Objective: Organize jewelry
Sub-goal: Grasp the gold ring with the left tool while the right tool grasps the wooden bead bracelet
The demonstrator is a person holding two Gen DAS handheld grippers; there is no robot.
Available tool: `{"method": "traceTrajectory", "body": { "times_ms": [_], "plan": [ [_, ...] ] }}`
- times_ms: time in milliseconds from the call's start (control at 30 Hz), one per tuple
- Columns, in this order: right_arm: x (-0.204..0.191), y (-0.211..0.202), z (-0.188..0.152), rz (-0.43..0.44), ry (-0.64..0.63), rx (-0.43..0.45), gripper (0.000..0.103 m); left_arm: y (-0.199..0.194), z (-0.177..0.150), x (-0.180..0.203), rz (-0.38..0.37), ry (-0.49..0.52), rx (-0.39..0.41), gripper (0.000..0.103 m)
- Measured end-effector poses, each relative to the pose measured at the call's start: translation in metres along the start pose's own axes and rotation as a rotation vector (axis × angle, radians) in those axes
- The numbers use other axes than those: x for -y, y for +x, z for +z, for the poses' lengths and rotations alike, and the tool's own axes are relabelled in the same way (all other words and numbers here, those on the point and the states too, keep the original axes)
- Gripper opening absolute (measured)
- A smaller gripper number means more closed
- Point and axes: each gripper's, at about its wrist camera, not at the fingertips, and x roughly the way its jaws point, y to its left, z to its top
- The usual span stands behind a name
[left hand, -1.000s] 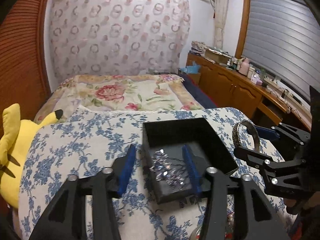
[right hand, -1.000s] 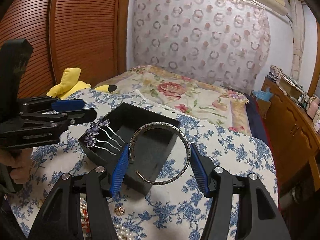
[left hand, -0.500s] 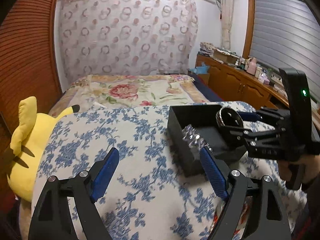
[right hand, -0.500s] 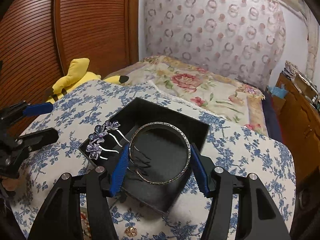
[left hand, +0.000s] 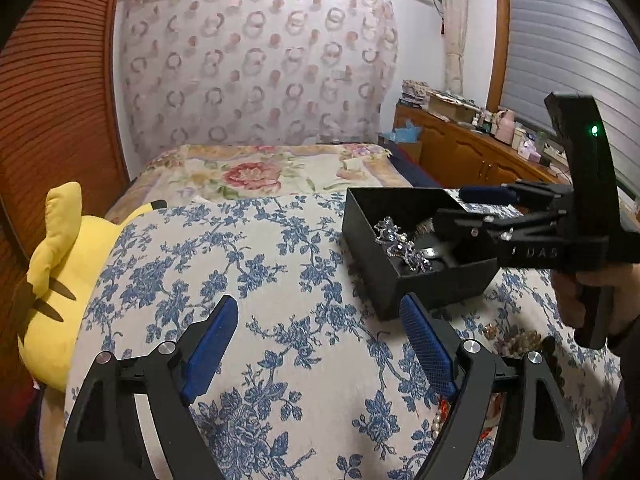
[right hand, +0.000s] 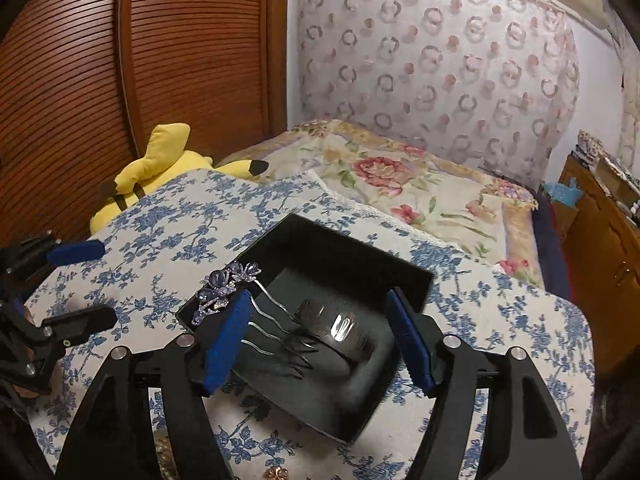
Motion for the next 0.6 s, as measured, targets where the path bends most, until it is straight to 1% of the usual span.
{"method": "traceTrajectory", "body": {
  "times_ms": [133, 267, 600],
  "plan": [
    [0.001, -0.020, -0.007, -0.022, 0.012, 0.012, 0.072, -0.007, -0.009, 0.004, -0.006, 0.014, -0.011, 0.080],
    [-0.001, -0.050, -0.025, -0.032, 0.036, 0.027, 0.072, -0.016, -0.018, 0.007, -0.006, 0.025, -0.028, 0.080],
    [-0.011, -0.098, -0.072, -0.017, 0.046, 0.041, 0.072, -0.040, -0.039, 0.011, -0.034, 0.020, -0.050, 0.080]
  ]
}}
